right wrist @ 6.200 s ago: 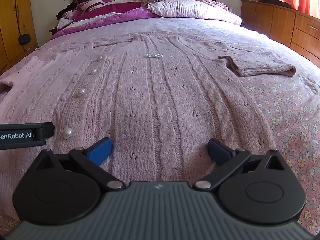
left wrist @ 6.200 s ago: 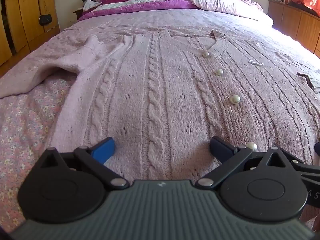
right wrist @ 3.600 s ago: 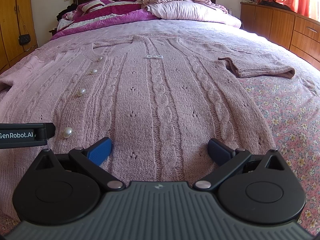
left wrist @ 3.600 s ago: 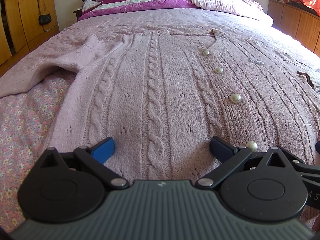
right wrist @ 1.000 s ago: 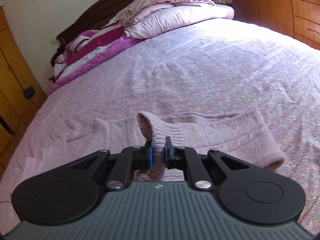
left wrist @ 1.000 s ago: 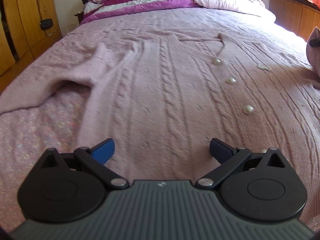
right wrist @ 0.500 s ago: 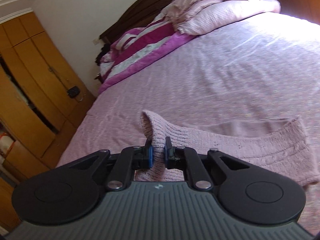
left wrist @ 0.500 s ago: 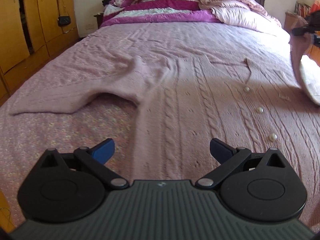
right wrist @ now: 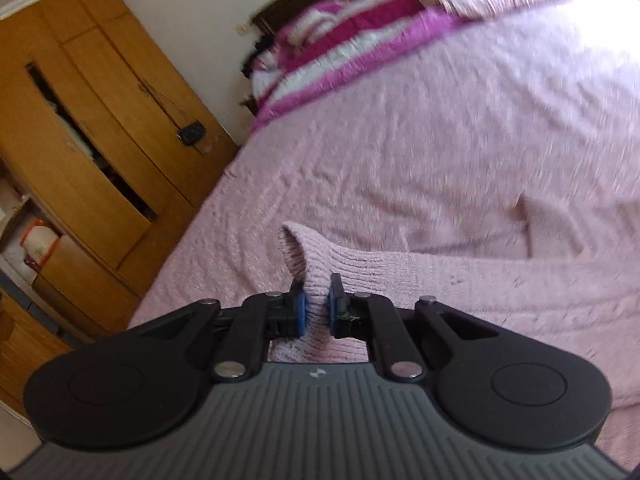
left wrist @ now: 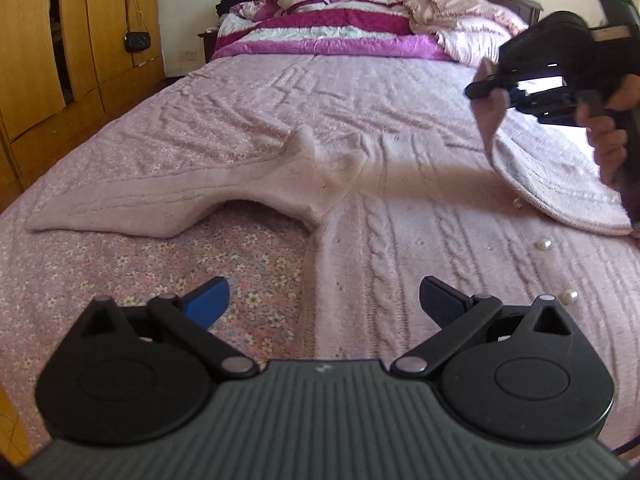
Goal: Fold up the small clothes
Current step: 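Lift the sleeve with the right gripper, lay it across the body, open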
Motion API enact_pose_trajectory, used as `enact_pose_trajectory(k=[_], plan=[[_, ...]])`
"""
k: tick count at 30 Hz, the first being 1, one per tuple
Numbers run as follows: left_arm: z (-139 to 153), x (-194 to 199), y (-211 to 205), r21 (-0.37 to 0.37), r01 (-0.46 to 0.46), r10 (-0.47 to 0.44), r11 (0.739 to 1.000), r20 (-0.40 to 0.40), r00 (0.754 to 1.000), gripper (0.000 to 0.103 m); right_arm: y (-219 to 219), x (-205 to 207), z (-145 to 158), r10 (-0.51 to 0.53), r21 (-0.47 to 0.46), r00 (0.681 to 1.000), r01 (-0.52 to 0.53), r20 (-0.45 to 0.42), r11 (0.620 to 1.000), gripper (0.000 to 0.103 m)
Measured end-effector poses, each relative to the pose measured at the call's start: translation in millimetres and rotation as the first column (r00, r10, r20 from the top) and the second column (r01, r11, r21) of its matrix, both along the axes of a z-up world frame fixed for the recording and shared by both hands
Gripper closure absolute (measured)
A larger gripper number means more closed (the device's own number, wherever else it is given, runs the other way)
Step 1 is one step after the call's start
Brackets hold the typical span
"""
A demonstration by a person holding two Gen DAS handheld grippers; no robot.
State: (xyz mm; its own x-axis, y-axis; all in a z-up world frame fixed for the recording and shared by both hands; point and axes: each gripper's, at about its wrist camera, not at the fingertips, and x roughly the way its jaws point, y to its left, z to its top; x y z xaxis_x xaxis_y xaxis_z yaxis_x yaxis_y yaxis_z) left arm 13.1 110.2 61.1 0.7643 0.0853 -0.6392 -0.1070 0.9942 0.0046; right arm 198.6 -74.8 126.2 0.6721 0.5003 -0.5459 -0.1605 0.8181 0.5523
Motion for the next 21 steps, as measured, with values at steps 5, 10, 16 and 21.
enact_pose_trajectory(k=[5, 10, 16, 21], plan=[[-8, 4, 6, -0.006, -0.014, 0.014, 1.000, -0.020, 1.000, 0.000, 25, 16, -35, 0.010, -0.007, 0.997, -0.011, -0.082, 1.000, 0.092], [-13, 7, 11, -0.018, -0.035, 0.034, 0.999, -0.037, 0.999, 0.000, 36, 22, -51, 0.059, 0.011, 0.995, -0.059, -0.081, 0.998, 0.092], [-14, 15, 10, -0.021, -0.017, 0.015, 1.000, -0.054, 0.998, 0.000, 47, 31, -63, 0.081, -0.023, 0.991, -0.084, -0.110, 0.996, 0.091], [-15, 19, 6, -0.009, -0.004, 0.003, 1.000, -0.051, 0.999, 0.000, 47, 31, -77, 0.079, 0.013, 0.983, -0.078, -0.166, 0.997, 0.066]])
